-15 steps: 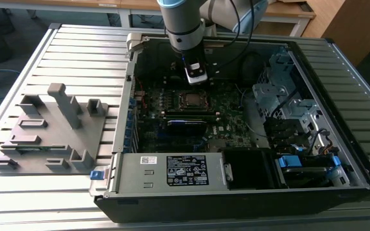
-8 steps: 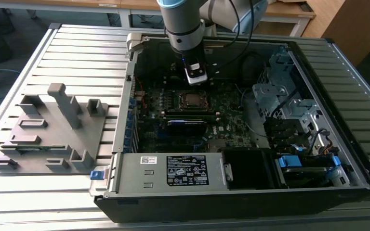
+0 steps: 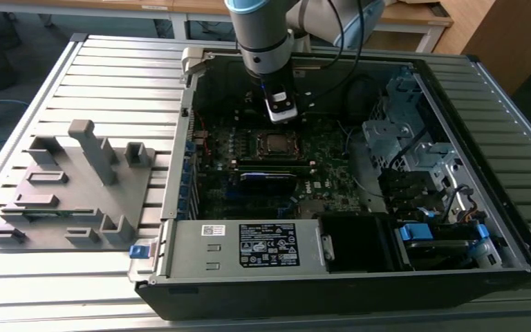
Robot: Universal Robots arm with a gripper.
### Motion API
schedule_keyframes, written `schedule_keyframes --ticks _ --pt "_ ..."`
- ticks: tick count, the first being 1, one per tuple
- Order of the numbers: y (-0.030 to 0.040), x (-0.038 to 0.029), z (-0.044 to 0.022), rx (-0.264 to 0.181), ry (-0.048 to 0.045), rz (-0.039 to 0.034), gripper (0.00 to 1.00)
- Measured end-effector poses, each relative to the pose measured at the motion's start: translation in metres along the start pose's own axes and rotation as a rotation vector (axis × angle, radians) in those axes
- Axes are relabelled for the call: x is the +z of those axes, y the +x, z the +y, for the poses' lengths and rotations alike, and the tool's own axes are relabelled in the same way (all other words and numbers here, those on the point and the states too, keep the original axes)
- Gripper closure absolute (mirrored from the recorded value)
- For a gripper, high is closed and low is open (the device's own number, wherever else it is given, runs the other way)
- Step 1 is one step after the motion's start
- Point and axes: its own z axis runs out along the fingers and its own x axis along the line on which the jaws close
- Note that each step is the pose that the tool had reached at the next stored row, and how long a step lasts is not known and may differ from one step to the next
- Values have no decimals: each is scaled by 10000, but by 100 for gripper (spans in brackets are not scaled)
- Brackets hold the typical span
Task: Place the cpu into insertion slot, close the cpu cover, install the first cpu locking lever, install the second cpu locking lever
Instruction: 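Install the first cpu locking lever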
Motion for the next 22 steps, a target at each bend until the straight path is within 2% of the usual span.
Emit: schedule_keyframes --ticks 8,13,19,22 --pt "-15 -8 10 3 -16 -6 90" --pt "-30 -85 23 1 -8 -1 90" --pt "-56 -211 47 3 -4 3 90" --pt "-57 -215 48 3 -7 2 90"
